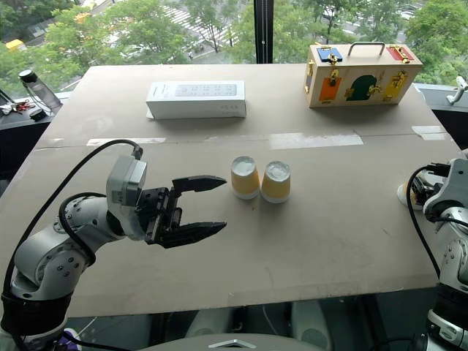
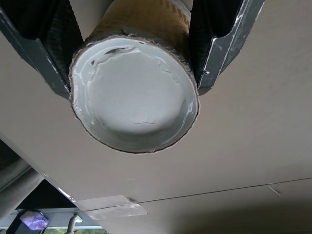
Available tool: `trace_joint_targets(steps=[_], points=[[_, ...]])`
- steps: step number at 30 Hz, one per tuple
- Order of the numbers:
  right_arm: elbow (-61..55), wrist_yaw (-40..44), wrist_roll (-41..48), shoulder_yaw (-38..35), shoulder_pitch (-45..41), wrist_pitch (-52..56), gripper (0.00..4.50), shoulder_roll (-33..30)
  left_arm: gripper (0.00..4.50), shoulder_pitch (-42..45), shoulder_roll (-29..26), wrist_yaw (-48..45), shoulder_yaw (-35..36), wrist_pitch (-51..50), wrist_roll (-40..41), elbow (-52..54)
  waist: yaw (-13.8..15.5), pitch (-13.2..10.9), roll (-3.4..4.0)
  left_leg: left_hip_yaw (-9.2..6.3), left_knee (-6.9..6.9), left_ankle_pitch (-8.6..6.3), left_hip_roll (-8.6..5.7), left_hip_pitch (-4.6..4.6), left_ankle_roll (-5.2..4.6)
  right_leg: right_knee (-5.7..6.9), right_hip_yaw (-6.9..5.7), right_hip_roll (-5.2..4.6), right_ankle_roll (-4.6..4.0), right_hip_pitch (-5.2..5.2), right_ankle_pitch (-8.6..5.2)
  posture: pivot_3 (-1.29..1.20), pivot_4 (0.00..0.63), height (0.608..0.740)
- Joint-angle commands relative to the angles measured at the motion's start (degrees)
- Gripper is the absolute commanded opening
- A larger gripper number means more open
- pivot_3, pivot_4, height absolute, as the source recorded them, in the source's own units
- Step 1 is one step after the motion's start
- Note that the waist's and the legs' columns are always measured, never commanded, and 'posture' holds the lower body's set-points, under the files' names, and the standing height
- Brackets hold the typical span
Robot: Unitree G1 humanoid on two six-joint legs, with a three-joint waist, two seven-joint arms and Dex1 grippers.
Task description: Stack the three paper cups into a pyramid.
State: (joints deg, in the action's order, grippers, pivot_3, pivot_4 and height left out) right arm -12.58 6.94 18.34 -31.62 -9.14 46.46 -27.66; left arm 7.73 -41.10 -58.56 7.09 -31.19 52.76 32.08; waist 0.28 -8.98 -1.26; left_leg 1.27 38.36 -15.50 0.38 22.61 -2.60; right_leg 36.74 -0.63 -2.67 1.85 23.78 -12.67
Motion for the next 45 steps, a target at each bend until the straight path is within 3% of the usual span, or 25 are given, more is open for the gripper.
trace_joint_targets(steps=[1,4,7,12,17,27,43,44,45], points=[[-7.20,5.92,3.73,2.05,-0.02,-2.65,2.12,-1.60,4.50,-0.91,0.90,2.75,2.93,0.28,1.73,1.57,-0.03,-0.01,0.01,-0.01,0.00,0.00,0.00,0.00,0.00,0.00,0.00,0.00,0.05,0.00,0.03,0.00,0.150,0.740],[-17.50,14.48,12.73,9.35,-4.03,0.32,2.12,-2.38,4.50,-4.18,5.00,7.77,5.67,4.47,-2.36,-0.58,-1.28,-0.10,0.25,0.03,-0.02,0.00,0.02,-0.05,0.00,0.00,0.03,0.01,0.07,0.00,0.04,0.00,0.150,0.740],[-20.14,15.85,18.09,14.09,-10.56,4.19,2.12,-1.70,4.50,-7.58,5.31,5.30,8.15,6.35,-2.52,-2.19,-1.92,-0.10,0.22,0.00,-0.03,0.00,0.16,-0.14,0.00,0.02,0.10,0.15,0.07,0.00,0.05,0.00,0.150,0.740],[-18.02,17.81,19.25,23.74,-21.88,8.87,2.12,-3.44,4.50,-13.09,1.90,3.27,14.24,4.71,-0.13,-3.51,-0.56,-0.11,0.13,-0.21,-0.04,0.00,0.18,-0.02,0.01,0.00,-0.06,0.12,-0.18,0.02,-0.08,0.00,0.150,0.740],[-12.48,21.16,18.81,32.37,-33.81,11.28,2.12,-2.44,4.50,-21.26,0.74,1.19,23.97,5.14,1.45,-3.77,-1.16,-0.15,0.14,0.00,-0.01,0.00,0.05,0.12,0.00,-0.10,-0.05,-0.23,-0.17,0.14,-0.08,0.00,0.150,0.740],[-9.60,25.37,18.36,36.28,-35.44,11.29,2.12,-2.79,4.50,-29.95,4.52,1.61,28.17,7.51,1.24,0.42,-0.66,-0.14,0.09,-0.15,-0.04,-0.04,0.02,0.22,-0.04,-0.19,-0.14,-0.51,-0.19,0.13,-0.08,0.00,0.150,0.740],[-8.76,28.51,12.51,41.18,-33.45,8.49,2.12,-3.53,4.50,-29.37,3.70,0.41,27.60,7.15,3.40,0.74,-0.93,-0.14,0.10,-0.16,-0.04,-0.04,0.03,0.18,-0.03,-0.15,-0.15,-0.50,-0.23,0.13,-0.06,0.00,0.150,0.740],[-8.79,28.76,12.51,41.27,-33.29,8.55,2.92,-3.67,4.50,-29.27,3.53,0.21,27.90,7.03,3.87,0.69,-0.94,-0.13,0.09,-0.16,-0.04,-0.04,0.03,0.18,-0.04,-0.15,-0.15,-0.50,-0.23,0.13,-0.06,0.00,0.150,0.740],[-8.79,28.95,12.48,41.27,-33.19,8.55,3.18,-3.75,4.50,-29.20,3.42,0.11,28.06,6.97,4.18,0.66,-0.94,-0.13,0.08,-0.16,-0.04,-0.04,0.03,0.17,-0.04,-0.15,-0.15,-0.50,-0.23,0.13,-0.06,0.00,0.150,0.740]])
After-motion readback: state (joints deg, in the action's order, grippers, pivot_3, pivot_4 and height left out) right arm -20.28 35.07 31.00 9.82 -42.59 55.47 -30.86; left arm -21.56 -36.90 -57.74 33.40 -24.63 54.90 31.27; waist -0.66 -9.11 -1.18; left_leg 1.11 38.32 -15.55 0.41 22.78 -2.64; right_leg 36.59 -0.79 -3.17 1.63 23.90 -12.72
